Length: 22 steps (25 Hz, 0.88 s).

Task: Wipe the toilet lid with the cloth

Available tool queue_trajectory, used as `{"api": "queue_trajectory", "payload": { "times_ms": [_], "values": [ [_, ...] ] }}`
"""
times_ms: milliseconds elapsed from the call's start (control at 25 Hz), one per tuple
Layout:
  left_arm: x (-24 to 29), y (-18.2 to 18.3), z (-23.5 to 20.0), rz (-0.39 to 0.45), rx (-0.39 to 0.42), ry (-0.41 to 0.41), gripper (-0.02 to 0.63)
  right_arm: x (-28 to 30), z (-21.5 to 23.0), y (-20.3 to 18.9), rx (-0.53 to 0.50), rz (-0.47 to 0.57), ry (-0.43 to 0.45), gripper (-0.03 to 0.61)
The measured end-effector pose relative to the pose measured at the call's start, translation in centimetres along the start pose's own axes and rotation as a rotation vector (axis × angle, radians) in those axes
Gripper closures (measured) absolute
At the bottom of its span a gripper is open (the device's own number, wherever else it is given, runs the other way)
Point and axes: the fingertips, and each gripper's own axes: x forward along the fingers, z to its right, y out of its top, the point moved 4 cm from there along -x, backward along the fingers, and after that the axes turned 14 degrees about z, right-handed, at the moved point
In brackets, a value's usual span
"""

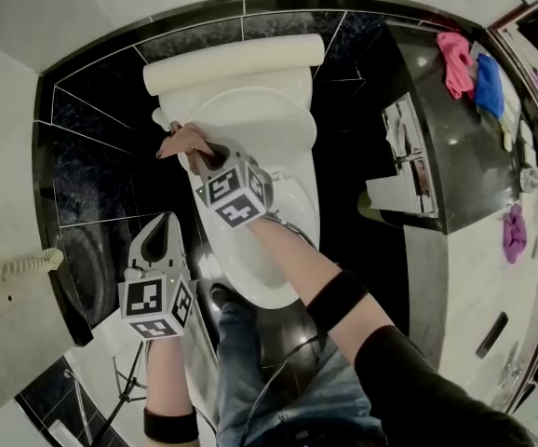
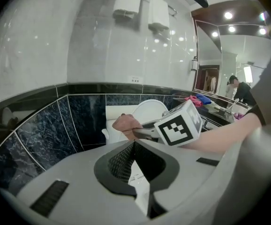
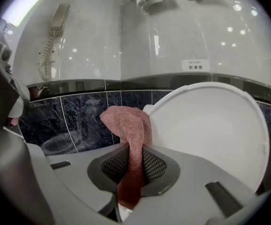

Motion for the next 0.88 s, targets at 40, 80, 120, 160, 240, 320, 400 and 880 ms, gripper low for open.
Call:
{"api": "queue_trajectory", "payload": {
  "times_ms": [40,80,120,160,240,320,400,880],
  "values": [
    [-0.1,-0.1,-0.2,-0.003,0.003,0.004,0.614,1.0,-0.3,-0.3,0.002,-0.008,0.002,0.509],
    [-0.2,-0.2,-0.4,-0.006,0.004,0.007,0.614,1.7,-0.2,-0.5,0.001,-0.015,-0.003,0.511],
    [-0.3,-0.3,-0.6,-0.008,0.005,0.009,0.614,2.1,0.1,-0.6,-0.002,-0.02,-0.01,0.509],
    [-0.3,-0.4,-0.6,-0.01,0.004,0.009,0.614,2.2,0.6,-0.7,-0.008,-0.024,-0.019,0.509],
    [-0.3,-0.7,-0.5,-0.014,0.001,0.008,0.614,1.4,2.2,-1.0,-0.02,-0.028,-0.051,0.511],
    [-0.1,-0.7,-0.1,-0.015,-0.001,0.0,0.614,-0.8,4.9,-1.2,-0.016,-0.029,-0.11,0.511],
    [0.1,-0.6,0.4,-0.014,0.001,-0.01,0.614,-3.4,8.1,-1.7,-0.011,-0.034,-0.178,0.511],
    [0.9,0.5,2.8,0.005,0.003,-0.042,0.614,-11.5,16.9,-3.7,0.044,-0.078,-0.438,0.511]
  ]
}}
